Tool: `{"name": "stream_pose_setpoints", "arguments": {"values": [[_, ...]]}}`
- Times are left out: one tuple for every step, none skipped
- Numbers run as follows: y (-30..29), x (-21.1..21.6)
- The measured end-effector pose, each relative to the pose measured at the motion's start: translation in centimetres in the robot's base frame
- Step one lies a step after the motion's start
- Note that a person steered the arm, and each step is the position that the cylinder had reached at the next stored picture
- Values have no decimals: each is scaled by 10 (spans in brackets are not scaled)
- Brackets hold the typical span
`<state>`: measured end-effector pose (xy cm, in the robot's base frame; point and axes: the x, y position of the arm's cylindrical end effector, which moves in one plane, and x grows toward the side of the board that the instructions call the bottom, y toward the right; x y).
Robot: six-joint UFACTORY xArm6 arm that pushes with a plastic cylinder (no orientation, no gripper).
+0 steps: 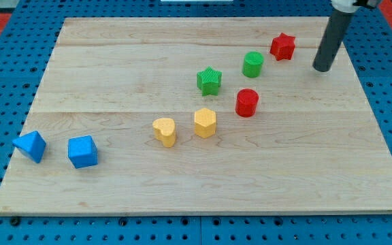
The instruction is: Push the green circle up and left a bit
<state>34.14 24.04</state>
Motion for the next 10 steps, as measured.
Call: {"name": "stream_pose_setpoints", "arguments": {"values": [[4, -1], [9, -1], [9, -1], [-2, -4], [-32, -3], [-43, -2], [-111, 12], [-171, -2], [-205, -32], [-181, -28]]}}
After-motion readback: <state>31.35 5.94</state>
